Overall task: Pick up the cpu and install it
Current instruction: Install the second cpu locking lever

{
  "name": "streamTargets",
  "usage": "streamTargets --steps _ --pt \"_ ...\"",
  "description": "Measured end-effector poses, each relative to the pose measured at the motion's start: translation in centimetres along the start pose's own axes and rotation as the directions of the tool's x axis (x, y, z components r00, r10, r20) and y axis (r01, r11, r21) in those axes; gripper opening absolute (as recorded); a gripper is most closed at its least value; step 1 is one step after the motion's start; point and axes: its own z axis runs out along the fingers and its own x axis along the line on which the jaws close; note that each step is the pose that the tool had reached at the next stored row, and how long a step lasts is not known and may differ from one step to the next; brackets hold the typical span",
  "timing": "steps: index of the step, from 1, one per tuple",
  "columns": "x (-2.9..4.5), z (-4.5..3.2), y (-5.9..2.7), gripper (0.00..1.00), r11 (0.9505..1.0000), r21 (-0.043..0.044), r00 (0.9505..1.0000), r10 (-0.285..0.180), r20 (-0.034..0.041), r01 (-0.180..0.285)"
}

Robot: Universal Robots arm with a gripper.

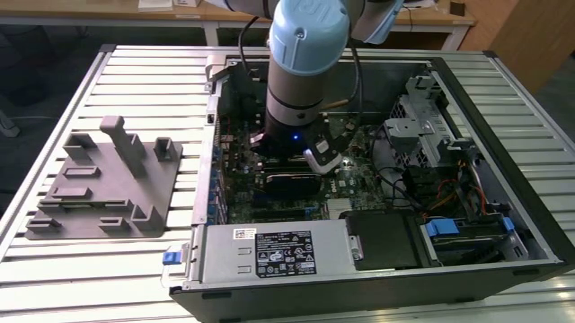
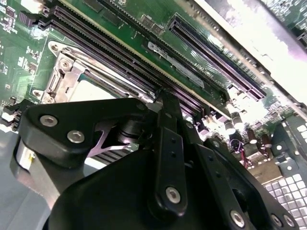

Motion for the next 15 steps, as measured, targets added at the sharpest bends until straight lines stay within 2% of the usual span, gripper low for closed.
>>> streamTargets --steps 4,7,8,15 --pt "0.17 0.09 0.00 0.11 0.9999 -0.0149 1.0000 0.007 0.0033 -0.007" --pt "0.35 0.11 0.01 0.11 0.9991 -0.0398 0.9999 0.013 0.0070 -0.012" --pt "0.37 0.13 0.01 0.11 0.9989 -0.0454 0.9998 0.016 0.0081 -0.015" --pt "0.39 0.33 -0.11 0.11 0.9967 -0.0699 0.9989 0.044 0.0166 -0.042"
